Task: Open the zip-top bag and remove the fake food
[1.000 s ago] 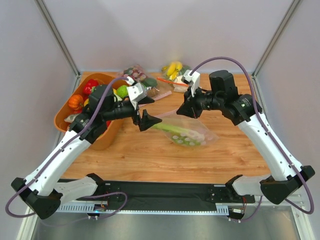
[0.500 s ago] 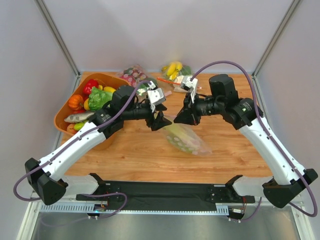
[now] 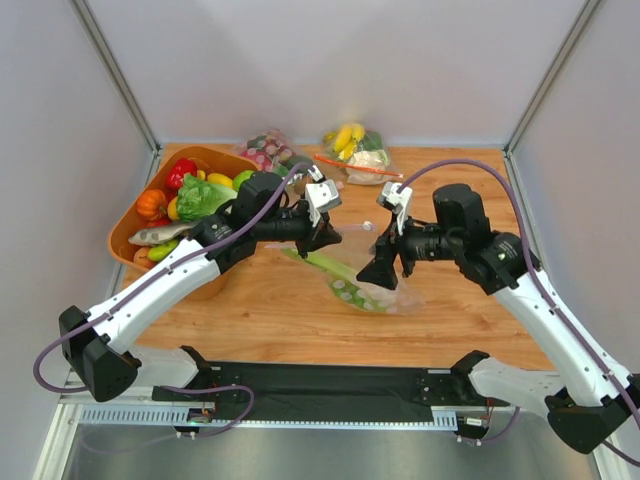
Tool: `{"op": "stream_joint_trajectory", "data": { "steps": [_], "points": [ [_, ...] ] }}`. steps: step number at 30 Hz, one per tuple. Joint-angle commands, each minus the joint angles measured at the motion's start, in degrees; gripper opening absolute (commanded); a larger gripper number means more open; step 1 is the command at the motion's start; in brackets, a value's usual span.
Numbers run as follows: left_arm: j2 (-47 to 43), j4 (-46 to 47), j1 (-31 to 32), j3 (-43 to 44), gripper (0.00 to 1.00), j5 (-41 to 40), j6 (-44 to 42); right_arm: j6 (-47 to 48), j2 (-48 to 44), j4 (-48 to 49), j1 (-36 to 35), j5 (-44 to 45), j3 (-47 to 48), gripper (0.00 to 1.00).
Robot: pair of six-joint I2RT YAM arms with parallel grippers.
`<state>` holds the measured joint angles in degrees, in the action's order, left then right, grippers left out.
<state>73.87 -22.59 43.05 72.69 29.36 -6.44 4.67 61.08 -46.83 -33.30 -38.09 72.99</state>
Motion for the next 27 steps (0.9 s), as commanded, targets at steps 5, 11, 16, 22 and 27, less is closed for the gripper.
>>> {"op": "stream_joint_trajectory", "data": {
  "steps": [5,11,16,22,27],
  "points": [
    [0.0,-1.1,0.1,1.3,0.00,4.6,2.7,-3.8,-9.4,14.1,-0.2,6.5,-11.0,0.79],
    [-0.9,-1.1,0.1,1.1,0.00,9.4,2.2,-2.5,-8.9,20.5,-0.3,7.3,-13.0,0.79],
    [-2.3,-0.5,0.1,1.1,0.00,11.6,3.2,-2.1,-6.8,24.1,-0.3,6.5,-15.1,0.79],
    [-3.6,-0.1,0.0,0.4,0.00,12.2,3.5,-2.7,-7.5,27.1,-0.3,7.4,-18.6,0.43],
    [-3.8,-0.2,0.1,-0.3,0.26,11.9,3.6,-2.6,-9.1,27.1,-0.2,7.9,-19.6,0.00]
  ]
}}
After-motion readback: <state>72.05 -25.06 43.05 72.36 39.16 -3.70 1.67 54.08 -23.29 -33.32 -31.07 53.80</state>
